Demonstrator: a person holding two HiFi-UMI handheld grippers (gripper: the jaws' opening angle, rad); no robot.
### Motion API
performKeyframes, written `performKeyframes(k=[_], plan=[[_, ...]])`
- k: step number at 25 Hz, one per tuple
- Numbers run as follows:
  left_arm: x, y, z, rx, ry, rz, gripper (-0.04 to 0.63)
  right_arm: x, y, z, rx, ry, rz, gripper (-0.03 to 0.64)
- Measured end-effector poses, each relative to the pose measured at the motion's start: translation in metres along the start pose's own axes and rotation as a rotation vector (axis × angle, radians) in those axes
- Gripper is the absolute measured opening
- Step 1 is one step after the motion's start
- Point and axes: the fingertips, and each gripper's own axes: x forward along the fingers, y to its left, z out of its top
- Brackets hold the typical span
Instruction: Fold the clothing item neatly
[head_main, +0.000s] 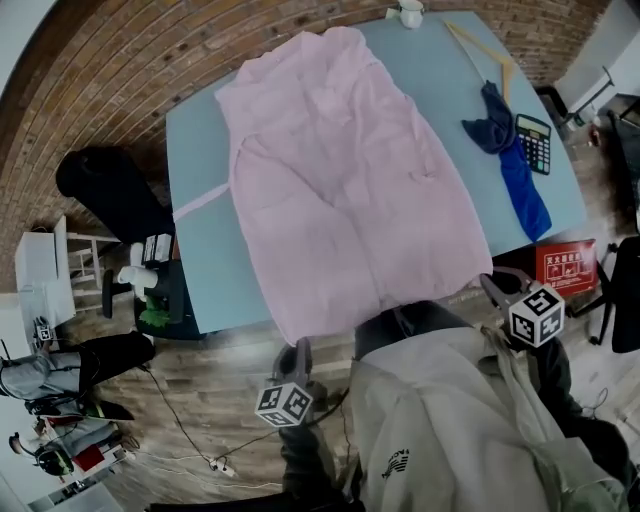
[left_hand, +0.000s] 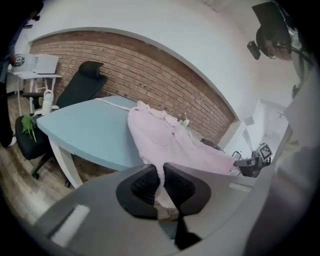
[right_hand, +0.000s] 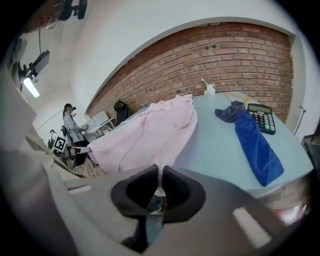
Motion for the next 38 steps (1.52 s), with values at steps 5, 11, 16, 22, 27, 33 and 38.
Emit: performKeyframes(k=[5,11,16,22,27,33,38], plan=[[-0.004,-0.011,0.058,-0.167,-0.025,-0.052,0.028,-0.01,-0.005,0.041,0.101,-0.05,0.019,0.021],[0.023,-0.004,0.147,-0.358,-0.1,-0.17,0.028,0.004,-0.023,0.128,0.082,-0.097,0.009,0.021],[0.073,0.01,0.214,-0.334,-0.116,-0.21,0.028,0.042,-0.047,0.191,0.061,-0.095,-0.026,0.021],[0.145,0.052,0.271,-0.45,-0.078,-0.137,0.028,0.096,-0.077,0.26,0.071,-0.102,-0.029,0.021],[0.22,0.098,0.29,-0.342,-0.021,-0.046,0.076,0.163,-0.127,0.293,0.072,-0.114,-0.125,0.132],[0.193,0.137,0.206,-0.16,0.191,0.17,0.344,0.159,-0.155,0.222,0.23,-0.096,-0.25,0.253],[0.168,0.144,0.133,-0.228,0.296,0.266,0.411,0.143,-0.13,0.136,0.468,-0.041,-0.287,0.253]])
